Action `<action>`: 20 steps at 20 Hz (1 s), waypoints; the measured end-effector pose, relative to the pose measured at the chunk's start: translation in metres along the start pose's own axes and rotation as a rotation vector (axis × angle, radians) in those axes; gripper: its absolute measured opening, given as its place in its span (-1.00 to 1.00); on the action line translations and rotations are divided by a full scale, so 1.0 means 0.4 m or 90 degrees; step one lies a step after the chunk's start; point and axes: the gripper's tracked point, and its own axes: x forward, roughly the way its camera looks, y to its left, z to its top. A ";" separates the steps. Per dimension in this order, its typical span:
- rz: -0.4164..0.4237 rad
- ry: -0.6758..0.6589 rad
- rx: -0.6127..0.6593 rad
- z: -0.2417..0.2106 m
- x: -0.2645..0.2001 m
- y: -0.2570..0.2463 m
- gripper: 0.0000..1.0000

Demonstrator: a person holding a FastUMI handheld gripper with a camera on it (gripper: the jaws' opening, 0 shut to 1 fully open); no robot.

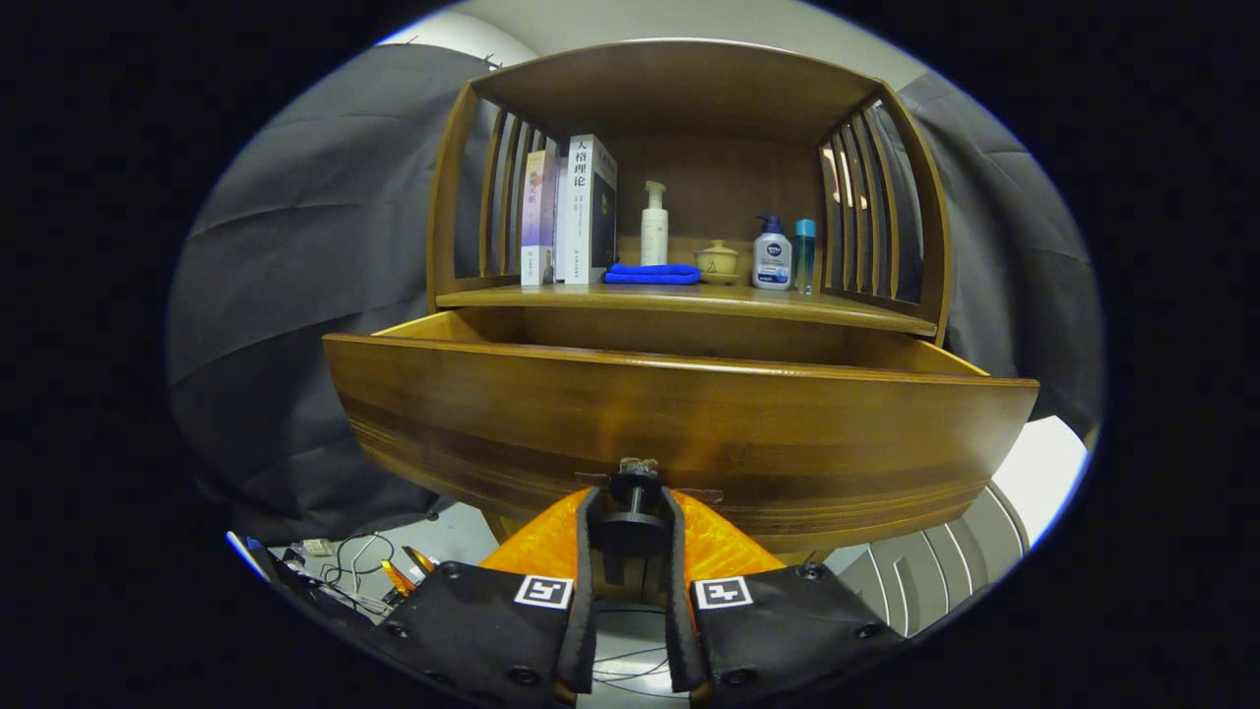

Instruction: Pull open the drawer, take out the items inside it, and place them on the countertop above the cabinet.

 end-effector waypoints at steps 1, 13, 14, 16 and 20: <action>0.001 -0.001 -0.001 -0.002 -0.008 0.000 -0.38; 0.032 0.000 -0.040 -0.034 -0.086 0.025 -0.38; 0.033 -0.003 -0.045 -0.035 -0.088 0.026 -0.38; 0.033 -0.006 -0.041 -0.036 -0.084 0.025 -0.38; 0.052 -0.011 -0.042 -0.023 -0.106 0.043 0.11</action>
